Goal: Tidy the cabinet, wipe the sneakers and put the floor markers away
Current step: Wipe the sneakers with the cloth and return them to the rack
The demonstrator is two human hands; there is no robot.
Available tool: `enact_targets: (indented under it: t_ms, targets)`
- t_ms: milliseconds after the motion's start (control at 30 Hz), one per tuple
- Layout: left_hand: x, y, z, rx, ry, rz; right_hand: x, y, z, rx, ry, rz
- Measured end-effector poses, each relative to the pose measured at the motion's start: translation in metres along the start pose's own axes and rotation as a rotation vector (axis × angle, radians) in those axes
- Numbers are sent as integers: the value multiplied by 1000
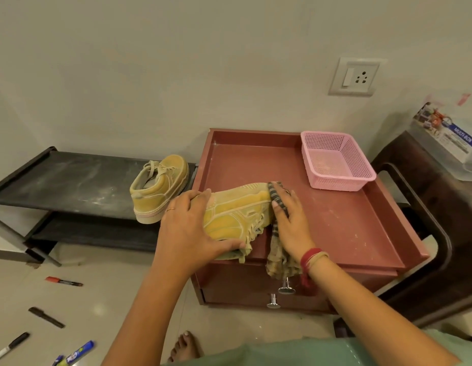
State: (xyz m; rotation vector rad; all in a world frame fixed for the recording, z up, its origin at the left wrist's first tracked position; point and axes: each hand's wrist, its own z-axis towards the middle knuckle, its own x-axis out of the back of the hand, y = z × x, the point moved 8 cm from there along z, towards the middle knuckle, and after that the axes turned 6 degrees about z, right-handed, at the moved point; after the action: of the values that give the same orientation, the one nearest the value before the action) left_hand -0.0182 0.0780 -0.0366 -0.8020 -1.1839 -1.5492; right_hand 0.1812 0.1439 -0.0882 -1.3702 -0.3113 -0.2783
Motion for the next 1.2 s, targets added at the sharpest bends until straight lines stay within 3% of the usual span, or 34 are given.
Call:
enact_targets:
  t_ms: [67,233,367,533,633,767,867,1033,1100,1200]
  targets:
    - [-1,-1,1,-1,1,-8,-10,-6,-8,50,-61,-109]
    - [-1,-1,-1,-12,0,-28,10,1,6,25,34,40]
    - [-2,-5,0,-12,-6,-58,-10,-10,-11,111,-92,-166]
    - [-3,-4,-3,-20,-60,-82,11,-8,3,50,9,47]
    - [-8,-11,-6,-67,-169,-178,8,-34,-7,115,11,194]
    - [-7,-27,-11,-20,-209,-332,30,-69,-6,160,225,413]
    - [-4,-33,-16,35,-161,-435,10,-96,-15,251,202,284]
    - [-4,-37,-17,16,-89,-574,-93,-119,-53,406,-245,-374]
    - [-4,-37,-16,7,-68,-575,-109,-119,-57,480,-276,-589]
    - [-2,-39,-12,9,-53,-541,-109,-113,-50,480,-294,-642]
